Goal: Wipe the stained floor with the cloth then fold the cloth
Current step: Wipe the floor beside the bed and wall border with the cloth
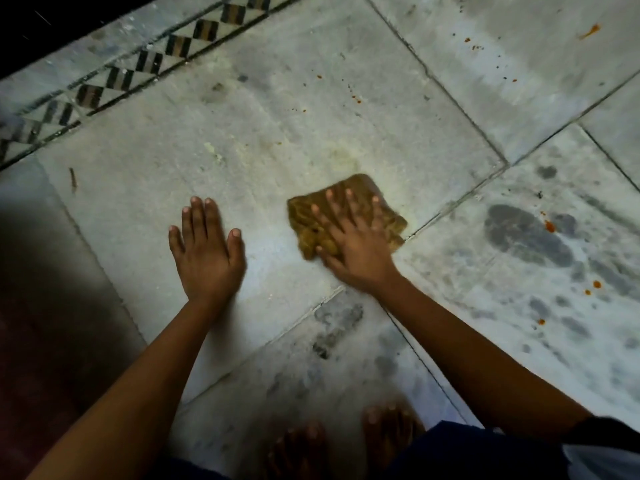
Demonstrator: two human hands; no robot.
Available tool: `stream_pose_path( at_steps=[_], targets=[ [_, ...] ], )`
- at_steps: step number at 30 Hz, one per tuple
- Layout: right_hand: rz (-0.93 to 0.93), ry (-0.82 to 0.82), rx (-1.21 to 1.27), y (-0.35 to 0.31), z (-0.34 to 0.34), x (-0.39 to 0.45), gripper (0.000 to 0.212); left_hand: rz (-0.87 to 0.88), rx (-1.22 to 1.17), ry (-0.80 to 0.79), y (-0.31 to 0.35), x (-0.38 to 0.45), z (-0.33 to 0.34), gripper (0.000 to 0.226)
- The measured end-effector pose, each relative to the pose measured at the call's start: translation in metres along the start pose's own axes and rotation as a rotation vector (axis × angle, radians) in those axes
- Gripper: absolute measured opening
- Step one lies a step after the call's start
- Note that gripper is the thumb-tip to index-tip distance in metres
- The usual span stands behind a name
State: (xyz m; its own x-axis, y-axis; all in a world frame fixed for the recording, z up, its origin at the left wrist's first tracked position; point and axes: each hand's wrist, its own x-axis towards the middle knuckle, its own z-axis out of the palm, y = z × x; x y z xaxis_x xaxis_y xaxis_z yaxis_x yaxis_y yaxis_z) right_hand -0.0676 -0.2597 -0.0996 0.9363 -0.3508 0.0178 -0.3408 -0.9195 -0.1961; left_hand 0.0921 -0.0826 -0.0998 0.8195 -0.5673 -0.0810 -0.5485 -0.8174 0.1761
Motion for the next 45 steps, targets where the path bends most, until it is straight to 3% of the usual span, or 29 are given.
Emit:
stream_pose_path(
  at_steps=[3,7,10,14,16,18,23,25,30,34,39,41,45],
  targets=[
    [0.167,0.013,0.006,0.037,-0.011,-0.001,0.068,0.000,0.002,0.000,0.000,0.000,0.000,0.064],
    [0.406,-0.045,0.020,0.057,-0.020,0.065,0.068,-0.005,-0.002,-0.008,0.001,-0.001,-0.001,0.064],
    [0.288,-0.094,0.034,0.043,-0.019,0.085,0.067,-0.008,-0.004,-0.004,0.001,-0.001,-0.001,0.064],
    [-0.148,-0.095,0.028,-0.002,-0.006,0.027,0.069,-0.007,-0.003,-0.002,0.001,0.001,-0.001,0.064],
    [-0.249,-0.084,0.001,-0.004,-0.001,-0.005,0.064,-0.006,-0.001,0.003,0.000,0.000,-0.001,0.064],
    [-0.183,-0.060,0.006,0.011,-0.004,-0.014,0.065,-0.006,0.002,0.006,0.000,0.000,-0.001,0.064],
    [0.309,-0.075,0.047,0.034,-0.019,0.051,0.074,-0.014,0.003,-0.007,0.001,0.000,0.000,0.063],
    [0.262,-0.128,0.053,0.020,-0.020,0.071,0.073,-0.010,-0.005,-0.004,0.000,0.000,0.000,0.064],
    [-0.230,-0.128,0.029,-0.019,-0.003,0.027,0.067,0.002,-0.003,0.009,-0.001,0.000,0.001,0.063],
    [-0.032,-0.044,0.106,0.015,-0.007,-0.007,0.067,-0.012,0.007,-0.006,-0.001,0.001,0.000,0.064],
    [0.325,-0.067,0.101,0.030,-0.017,0.050,0.072,-0.029,-0.022,-0.024,0.000,0.002,-0.001,0.064],
    [0.298,-0.108,0.105,0.014,-0.015,0.080,0.071,-0.043,-0.037,-0.023,-0.001,0.002,-0.002,0.064],
    [-0.024,-0.095,0.092,-0.026,-0.002,0.092,0.075,-0.023,-0.049,-0.006,-0.001,0.004,-0.004,0.066]
  ],
)
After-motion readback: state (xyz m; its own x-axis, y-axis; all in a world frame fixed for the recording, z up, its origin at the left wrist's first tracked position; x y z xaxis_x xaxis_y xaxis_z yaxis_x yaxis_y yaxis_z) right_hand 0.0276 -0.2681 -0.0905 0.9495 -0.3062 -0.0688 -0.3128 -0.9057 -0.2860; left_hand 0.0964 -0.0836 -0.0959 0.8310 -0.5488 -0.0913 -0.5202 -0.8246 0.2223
